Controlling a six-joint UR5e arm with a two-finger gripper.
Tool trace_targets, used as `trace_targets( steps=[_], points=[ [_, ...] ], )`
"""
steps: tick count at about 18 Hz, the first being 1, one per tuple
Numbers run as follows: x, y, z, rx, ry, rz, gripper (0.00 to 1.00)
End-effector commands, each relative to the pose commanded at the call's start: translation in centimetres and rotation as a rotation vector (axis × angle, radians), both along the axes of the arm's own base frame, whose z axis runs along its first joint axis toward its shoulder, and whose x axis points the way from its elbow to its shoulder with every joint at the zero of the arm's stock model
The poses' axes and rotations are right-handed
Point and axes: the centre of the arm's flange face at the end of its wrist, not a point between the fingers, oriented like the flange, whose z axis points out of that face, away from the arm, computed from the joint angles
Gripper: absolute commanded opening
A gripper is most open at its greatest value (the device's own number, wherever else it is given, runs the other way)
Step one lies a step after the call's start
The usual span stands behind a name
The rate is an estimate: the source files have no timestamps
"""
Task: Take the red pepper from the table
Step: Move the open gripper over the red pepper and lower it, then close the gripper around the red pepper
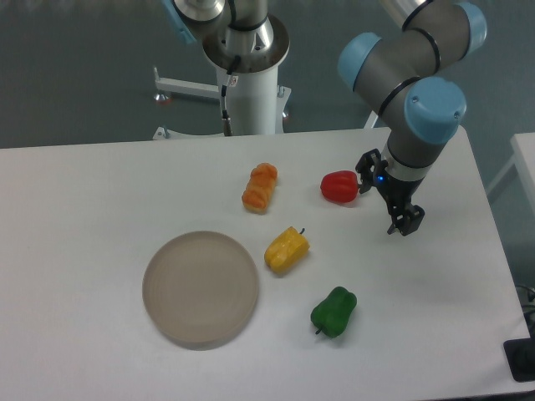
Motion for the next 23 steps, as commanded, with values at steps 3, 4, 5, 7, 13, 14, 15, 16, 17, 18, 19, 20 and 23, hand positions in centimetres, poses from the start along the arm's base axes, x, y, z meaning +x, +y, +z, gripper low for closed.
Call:
trace_targets(
  steps=[3,4,5,7,13,14,15,16,17,18,19,20,23],
  points=[
    [0.0,0.0,0.0,0.000,0.000,-0.002,1.00],
    [0.0,0.0,-0.1,-0.001,-0.001,0.000,1.00],
    [0.1,-0.1,0.1,0.000,0.000,0.000,1.00],
    [0.3,-0.3,0.5,0.002,0.002,-0.006,1.00],
    [3.4,-4.4,-2.9,-0.046,-0.068,-0.166,1.00],
    [3.4,-5.0,-3.4,-0.049,-0.079,-0.194,1.00],
    [3.4,-5.5,-3.2,-0.046,-0.075,-0.219,1.00],
    [3.6,-5.7,-3.8,-0.038,-0.066,-0.263,1.00],
    [3.8,-6.0,-4.1,-0.031,-0.053,-0.294,1.00],
    [4.7,-6.8,-5.4,-0.034,-0.057,-0.323,1.00],
    [4.9,-7.3,-6.0,-0.030,-0.053,-0.333,1.00],
    [5.2,-7.7,-6.8,-0.030,-0.055,-0.342,1.00],
    [5.9,-8.4,-8.0,-0.031,-0.060,-0.368,1.00]
  ],
)
